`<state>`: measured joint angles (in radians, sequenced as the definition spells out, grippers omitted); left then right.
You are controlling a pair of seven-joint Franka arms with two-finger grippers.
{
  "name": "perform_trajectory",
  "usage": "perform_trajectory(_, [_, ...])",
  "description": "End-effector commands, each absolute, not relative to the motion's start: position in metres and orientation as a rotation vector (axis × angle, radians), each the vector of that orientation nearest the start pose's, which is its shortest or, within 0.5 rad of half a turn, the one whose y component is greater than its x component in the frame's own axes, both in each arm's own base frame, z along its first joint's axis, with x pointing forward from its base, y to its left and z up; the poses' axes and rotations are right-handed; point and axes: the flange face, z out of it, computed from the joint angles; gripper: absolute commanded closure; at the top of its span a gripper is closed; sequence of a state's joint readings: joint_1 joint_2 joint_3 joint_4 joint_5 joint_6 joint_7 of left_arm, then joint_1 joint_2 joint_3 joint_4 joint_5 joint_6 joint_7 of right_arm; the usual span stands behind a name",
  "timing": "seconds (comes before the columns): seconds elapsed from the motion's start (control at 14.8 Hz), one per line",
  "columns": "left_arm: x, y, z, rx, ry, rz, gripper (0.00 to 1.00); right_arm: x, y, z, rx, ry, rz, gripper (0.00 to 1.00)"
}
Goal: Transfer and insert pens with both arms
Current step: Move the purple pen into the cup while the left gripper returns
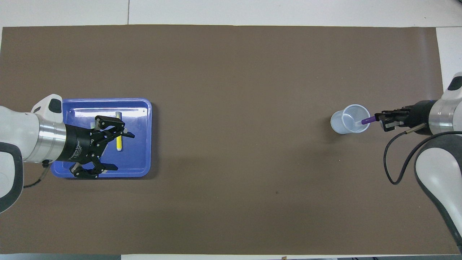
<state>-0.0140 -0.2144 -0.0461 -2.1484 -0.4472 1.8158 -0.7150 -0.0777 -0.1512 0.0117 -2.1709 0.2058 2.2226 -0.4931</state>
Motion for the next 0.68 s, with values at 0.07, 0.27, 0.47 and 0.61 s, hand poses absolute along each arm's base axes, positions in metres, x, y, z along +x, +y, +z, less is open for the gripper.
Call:
perform_trajectory(0.07, [0.476,-0.033,0.472,-3.228,-0.907,0.355,0.00,0.526,-0.034,0.466,-2.990,-0.497,-0.374,1.00])
perform_trajectory(0.27, [0.489,-0.009,0.455,-3.238,-0.606,0.250,0.00,0.529,-0.034,0.455,-2.989,-0.509,-0.349,1.00])
perform_trajectory(0.47, [0.510,0.000,0.431,-3.179,-0.436,0.128,0.00,0.531,-0.034,0.446,-2.990,-0.516,-0.325,1.00])
perform_trajectory(0.61, [0.524,0.005,0.413,-3.182,-0.277,0.054,0.00,0.533,-0.035,0.441,-2.998,-0.523,-0.319,1.00])
